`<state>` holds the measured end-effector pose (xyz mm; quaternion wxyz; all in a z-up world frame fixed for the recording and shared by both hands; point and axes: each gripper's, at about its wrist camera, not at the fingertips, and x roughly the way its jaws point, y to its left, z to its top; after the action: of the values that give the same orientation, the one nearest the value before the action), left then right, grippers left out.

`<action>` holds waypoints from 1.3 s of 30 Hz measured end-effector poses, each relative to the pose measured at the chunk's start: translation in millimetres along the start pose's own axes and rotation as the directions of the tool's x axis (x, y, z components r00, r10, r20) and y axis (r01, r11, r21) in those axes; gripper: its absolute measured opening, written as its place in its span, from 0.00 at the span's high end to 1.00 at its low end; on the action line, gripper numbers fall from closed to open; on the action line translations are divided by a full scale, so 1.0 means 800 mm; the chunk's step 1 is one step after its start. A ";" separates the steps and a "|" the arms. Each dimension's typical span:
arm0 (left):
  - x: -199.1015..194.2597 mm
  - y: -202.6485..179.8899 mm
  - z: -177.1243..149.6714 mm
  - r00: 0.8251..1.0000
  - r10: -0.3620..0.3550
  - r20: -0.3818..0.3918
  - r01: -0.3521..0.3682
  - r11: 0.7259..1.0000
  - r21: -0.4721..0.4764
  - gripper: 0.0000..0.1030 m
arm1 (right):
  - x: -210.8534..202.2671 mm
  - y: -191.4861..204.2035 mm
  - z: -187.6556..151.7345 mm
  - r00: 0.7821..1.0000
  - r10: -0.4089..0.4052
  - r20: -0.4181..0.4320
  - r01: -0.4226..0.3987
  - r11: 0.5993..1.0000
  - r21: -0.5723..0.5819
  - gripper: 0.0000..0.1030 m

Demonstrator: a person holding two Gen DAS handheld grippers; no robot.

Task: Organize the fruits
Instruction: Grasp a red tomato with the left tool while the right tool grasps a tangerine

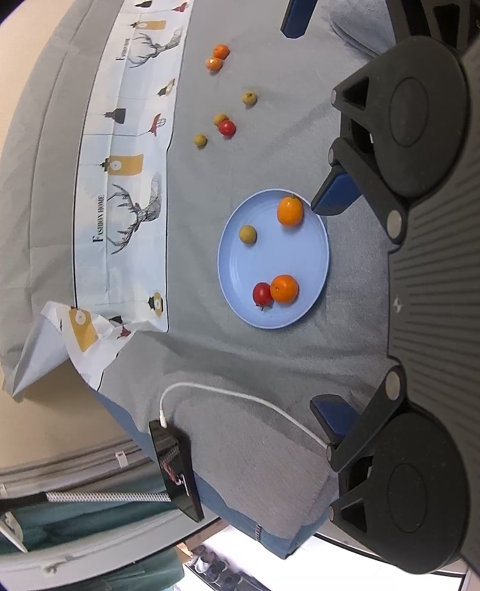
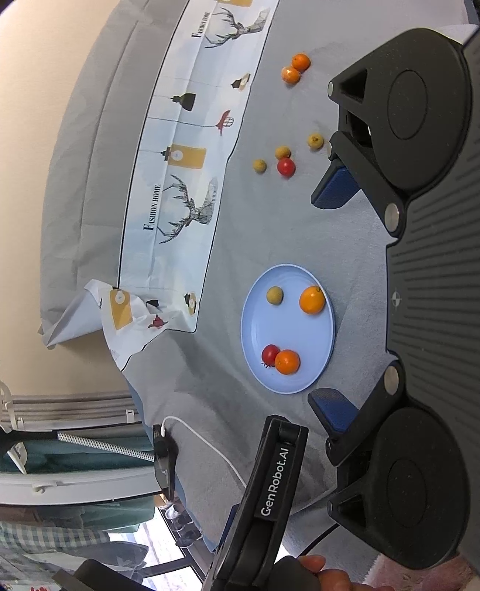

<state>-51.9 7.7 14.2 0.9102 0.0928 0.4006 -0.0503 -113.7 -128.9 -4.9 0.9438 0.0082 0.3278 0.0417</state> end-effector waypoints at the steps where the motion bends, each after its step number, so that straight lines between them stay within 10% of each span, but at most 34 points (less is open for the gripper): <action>1: 0.002 -0.003 0.001 1.000 0.000 -0.004 0.000 1.000 0.008 0.00 | 0.000 -0.003 -0.001 1.000 -0.002 -0.001 0.002 1.000 0.009 0.01; 14: 0.056 -0.097 0.062 0.989 -0.118 -0.092 0.123 0.991 0.060 0.00 | 0.006 -0.146 -0.017 0.974 -0.226 -0.001 0.217 0.931 0.294 0.01; 27: 0.236 -0.278 0.154 0.954 -0.202 -0.221 0.222 0.973 0.069 0.00 | 0.167 -0.398 -0.027 0.810 -0.569 -0.143 0.553 0.659 0.510 0.01; 39: 0.402 -0.359 0.167 0.936 -0.129 -0.327 0.177 0.977 0.121 0.00 | 0.331 -0.517 -0.057 0.772 -0.566 -0.289 0.633 0.639 0.437 0.01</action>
<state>213.2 -306.3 -172.0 0.8176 0.1355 0.5430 -0.1354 95.1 -519.4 -222.1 0.8435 0.1461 0.3688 -0.3620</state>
